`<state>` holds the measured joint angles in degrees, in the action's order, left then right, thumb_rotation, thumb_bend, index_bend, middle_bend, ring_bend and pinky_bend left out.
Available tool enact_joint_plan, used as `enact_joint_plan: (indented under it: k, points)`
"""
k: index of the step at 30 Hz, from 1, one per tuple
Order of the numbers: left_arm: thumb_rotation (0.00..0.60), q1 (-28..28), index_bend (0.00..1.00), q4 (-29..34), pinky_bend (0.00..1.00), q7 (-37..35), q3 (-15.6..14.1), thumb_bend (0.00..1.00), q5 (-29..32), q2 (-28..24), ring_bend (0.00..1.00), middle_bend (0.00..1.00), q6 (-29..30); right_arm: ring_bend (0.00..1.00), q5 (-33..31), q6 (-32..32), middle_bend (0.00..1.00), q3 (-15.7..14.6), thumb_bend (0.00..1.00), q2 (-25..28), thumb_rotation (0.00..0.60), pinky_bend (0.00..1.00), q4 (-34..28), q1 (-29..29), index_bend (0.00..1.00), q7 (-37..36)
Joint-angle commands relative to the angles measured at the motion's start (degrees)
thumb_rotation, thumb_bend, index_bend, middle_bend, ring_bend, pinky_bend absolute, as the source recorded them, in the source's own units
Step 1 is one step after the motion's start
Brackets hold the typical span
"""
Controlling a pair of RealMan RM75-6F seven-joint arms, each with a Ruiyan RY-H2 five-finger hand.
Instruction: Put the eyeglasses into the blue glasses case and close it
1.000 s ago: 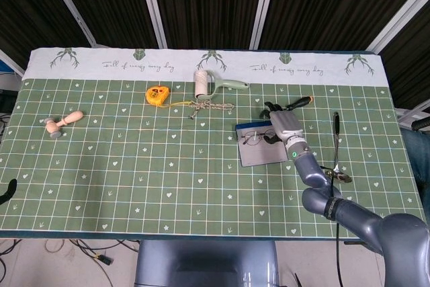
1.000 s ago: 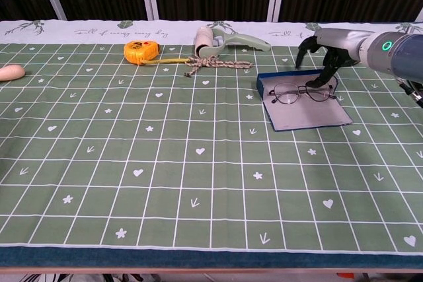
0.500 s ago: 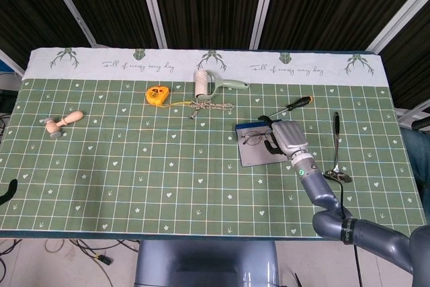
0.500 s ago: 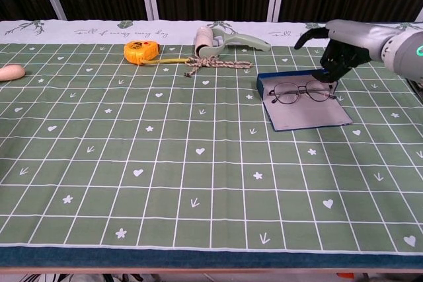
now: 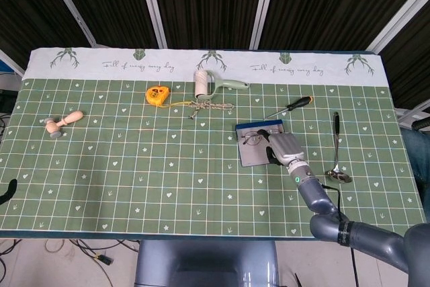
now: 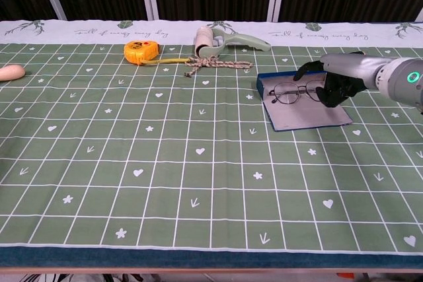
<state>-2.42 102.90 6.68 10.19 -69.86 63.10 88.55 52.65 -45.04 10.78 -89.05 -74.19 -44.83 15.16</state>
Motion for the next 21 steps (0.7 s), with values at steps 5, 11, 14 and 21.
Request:
enact_joint_plan:
  k: [5,11,14,21]
  points:
    - [0.6,-0.06,0.19,-0.04,0.0,0.06,-0.02,0.29,0.04,-0.03,0.0,0.0,-0.14,1.0,-1.18,0.48,0.95,-0.51,0.79,-0.48,0.6,1.0,0.74,-0.13,0.18,0.74]
    - [0.6,-0.05,0.19,-0.03,0.0,0.19,0.01,0.29,0.15,0.04,0.0,0.0,-0.08,1.0,-1.52,0.61,0.95,-0.93,0.79,-0.78,0.6,1.0,1.26,0.03,0.18,0.84]
    - [0.6,-0.04,0.19,-0.04,0.0,0.17,0.01,0.29,0.17,0.04,0.0,0.0,-0.08,1.0,-1.72,0.59,0.95,-0.87,0.79,-0.9,0.6,1.0,1.5,0.03,0.18,0.83]
    - [0.6,-0.15,0.19,-0.08,0.0,0.33,0.05,0.29,0.34,0.04,0.0,0.0,-0.25,1.0,-2.78,1.04,0.95,-0.92,0.79,-0.71,0.6,1.0,1.8,0.04,0.18,1.05]
